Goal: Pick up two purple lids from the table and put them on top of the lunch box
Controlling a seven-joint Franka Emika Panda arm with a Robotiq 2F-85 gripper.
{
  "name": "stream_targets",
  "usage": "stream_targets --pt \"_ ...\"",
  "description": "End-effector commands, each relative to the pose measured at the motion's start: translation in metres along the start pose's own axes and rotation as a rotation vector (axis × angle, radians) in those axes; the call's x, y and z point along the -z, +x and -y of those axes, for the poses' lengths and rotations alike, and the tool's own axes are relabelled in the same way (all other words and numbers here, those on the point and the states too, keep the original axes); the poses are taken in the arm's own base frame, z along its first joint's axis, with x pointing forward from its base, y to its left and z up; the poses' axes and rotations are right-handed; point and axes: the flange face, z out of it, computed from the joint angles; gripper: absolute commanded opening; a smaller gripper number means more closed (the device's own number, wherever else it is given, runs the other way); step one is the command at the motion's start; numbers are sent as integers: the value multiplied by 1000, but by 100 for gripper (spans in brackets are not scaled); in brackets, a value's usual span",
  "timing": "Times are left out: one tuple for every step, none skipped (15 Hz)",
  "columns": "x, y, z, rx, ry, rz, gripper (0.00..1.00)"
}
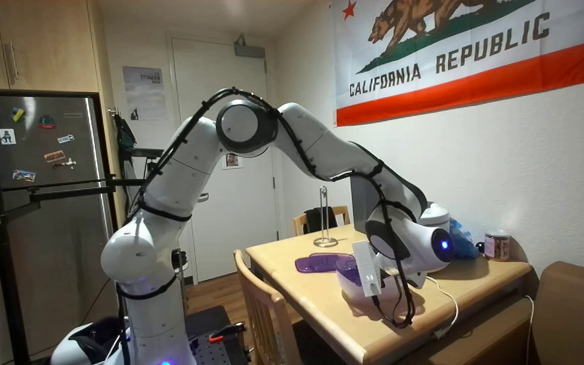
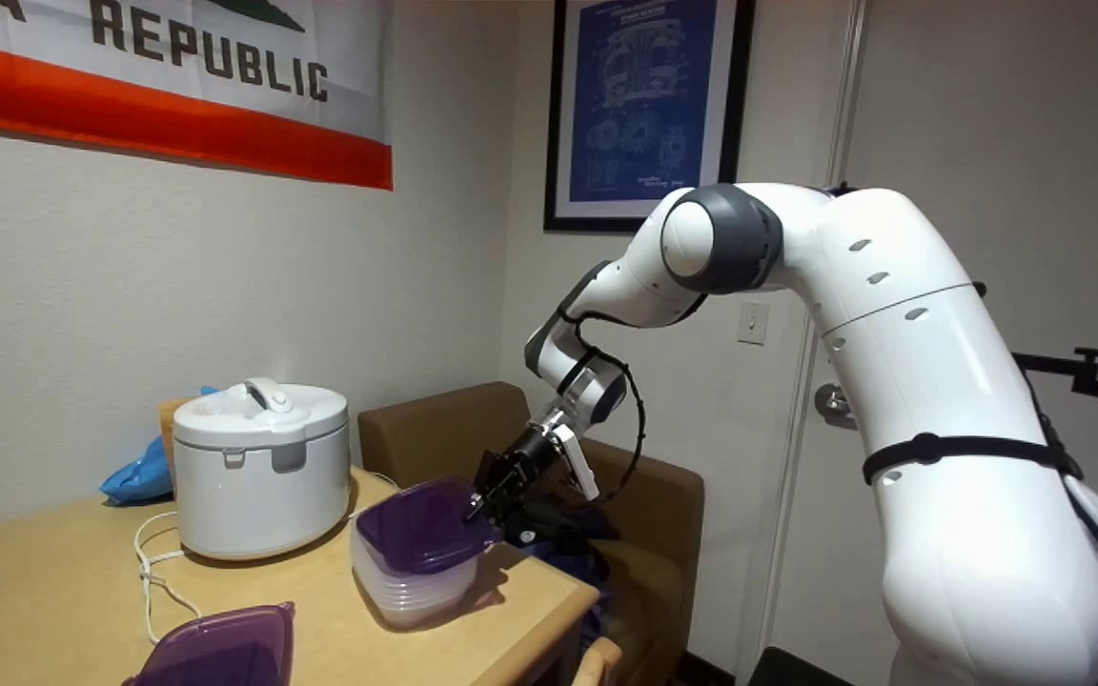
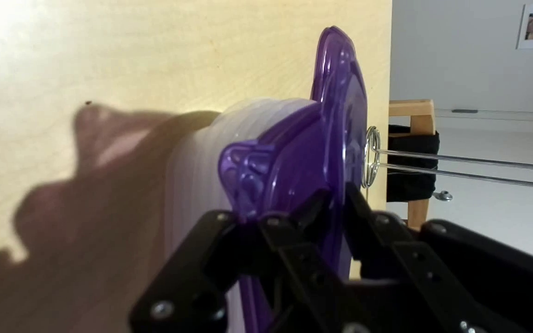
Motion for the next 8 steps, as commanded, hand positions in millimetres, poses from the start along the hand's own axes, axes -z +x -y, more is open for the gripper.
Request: stream_targets --pt "16 3 4 -12 17 0 44" --pt "23 0 6 -11 11 -10 52" --pt "30 -4 8 -7 -2 -23 59" --pt "38 -11 10 -10 -16 -34 68" --pt "46 -16 11 -7 -33 -43 75" --pt "56 -24 12 -5 -50 -55 83" --pt "65 -30 12 -8 -67 -67 90" --pt "75 -39 14 -12 -86 -84 96"
